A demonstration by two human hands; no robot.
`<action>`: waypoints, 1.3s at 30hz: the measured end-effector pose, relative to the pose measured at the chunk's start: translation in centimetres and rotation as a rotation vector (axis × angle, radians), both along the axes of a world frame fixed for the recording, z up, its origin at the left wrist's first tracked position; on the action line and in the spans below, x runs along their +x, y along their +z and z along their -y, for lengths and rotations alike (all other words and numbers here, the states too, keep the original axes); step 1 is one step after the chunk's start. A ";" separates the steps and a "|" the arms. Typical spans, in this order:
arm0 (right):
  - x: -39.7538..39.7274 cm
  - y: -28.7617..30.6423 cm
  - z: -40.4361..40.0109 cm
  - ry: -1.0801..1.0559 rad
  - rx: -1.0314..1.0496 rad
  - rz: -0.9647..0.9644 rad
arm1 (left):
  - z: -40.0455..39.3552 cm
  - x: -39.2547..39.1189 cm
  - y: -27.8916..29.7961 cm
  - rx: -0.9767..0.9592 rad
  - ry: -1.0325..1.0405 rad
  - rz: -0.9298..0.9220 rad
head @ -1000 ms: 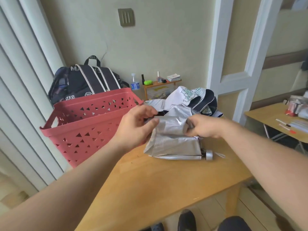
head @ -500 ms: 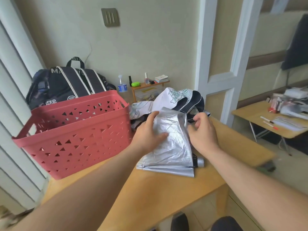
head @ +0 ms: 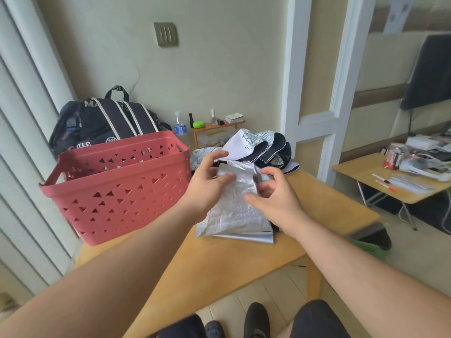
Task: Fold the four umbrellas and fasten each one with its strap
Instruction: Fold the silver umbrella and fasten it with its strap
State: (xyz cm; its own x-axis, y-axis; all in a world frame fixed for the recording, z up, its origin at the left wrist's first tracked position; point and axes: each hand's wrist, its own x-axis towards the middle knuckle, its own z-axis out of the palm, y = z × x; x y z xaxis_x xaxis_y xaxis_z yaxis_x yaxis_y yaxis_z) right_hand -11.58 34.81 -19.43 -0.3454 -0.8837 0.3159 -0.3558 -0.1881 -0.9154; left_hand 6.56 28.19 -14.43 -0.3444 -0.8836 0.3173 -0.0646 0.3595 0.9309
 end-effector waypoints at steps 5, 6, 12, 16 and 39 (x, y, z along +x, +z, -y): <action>2.1 -0.2 -3.6 0.090 -0.061 -0.065 | -3.5 3.5 -1.5 -0.021 -0.077 0.029; 2.3 -0.7 -4.4 0.085 -0.057 -0.102 | -4.3 4.3 -2.1 -0.027 -0.071 0.047; 4.8 -4.3 -9.7 0.115 -0.061 -0.344 | -9.3 7.9 -7.1 0.007 -0.156 0.126; 5.8 -6.4 -11.9 0.079 -0.068 -0.564 | -12.1 9.2 -9.7 -0.046 -0.241 0.241; 3.5 -10.5 -12.6 0.060 -0.268 -0.819 | -11.2 9.4 -12.7 -0.585 -0.087 0.478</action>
State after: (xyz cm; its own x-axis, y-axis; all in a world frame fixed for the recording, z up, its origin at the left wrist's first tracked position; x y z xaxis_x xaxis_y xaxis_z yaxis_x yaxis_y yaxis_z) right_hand -8.04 47.43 -29.88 0.1270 -0.7532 0.6454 -0.8671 -0.4003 -0.2965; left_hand 15.92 39.39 -27.18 -0.6225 -0.5808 0.5246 -0.3617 0.8079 0.4653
